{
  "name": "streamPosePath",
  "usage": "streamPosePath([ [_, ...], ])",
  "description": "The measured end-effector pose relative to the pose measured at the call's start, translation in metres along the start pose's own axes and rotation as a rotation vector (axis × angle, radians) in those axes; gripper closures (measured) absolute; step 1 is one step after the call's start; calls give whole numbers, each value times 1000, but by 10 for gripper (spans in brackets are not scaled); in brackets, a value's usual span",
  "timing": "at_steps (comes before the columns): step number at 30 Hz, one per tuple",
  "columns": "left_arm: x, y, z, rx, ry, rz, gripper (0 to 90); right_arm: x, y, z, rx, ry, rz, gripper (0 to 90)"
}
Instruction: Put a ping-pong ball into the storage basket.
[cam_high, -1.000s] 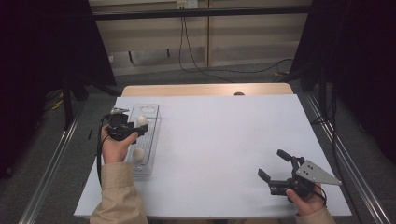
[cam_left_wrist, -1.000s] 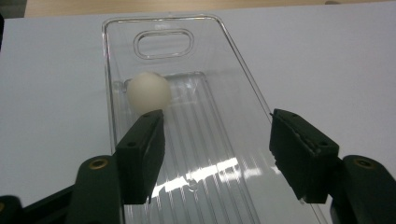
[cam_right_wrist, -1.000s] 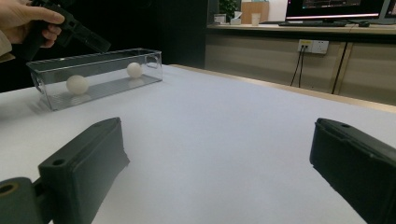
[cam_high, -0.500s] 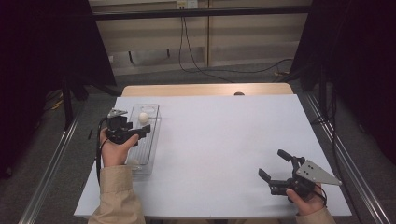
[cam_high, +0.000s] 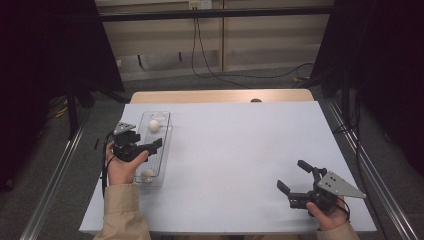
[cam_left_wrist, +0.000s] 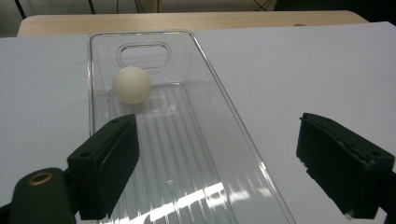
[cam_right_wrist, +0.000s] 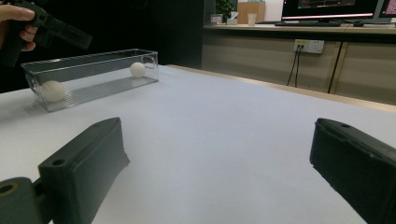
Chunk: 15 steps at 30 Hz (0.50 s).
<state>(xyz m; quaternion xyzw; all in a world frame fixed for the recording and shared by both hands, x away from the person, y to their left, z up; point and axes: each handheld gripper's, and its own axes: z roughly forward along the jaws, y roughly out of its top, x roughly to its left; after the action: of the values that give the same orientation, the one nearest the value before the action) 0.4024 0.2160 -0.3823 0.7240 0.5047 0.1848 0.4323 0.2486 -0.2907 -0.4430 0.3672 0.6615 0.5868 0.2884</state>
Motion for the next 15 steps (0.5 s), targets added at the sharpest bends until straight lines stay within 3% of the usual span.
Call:
streamPosePath([
  [5,-3,-1,-7,-22,-2,21,93,0,0,0,3,2,-1,26],
  [7,-3,-2,-10,-38,-20,12,86,0,0,0,3,0,-1,26],
  [11,-2,-5,-13,-54,-18,10,77,0,0,-1,0,-3,-1,26],
  [15,-4,-7,-13,-73,-31,34,56,0,0,-1,1,-4,-5,27],
])
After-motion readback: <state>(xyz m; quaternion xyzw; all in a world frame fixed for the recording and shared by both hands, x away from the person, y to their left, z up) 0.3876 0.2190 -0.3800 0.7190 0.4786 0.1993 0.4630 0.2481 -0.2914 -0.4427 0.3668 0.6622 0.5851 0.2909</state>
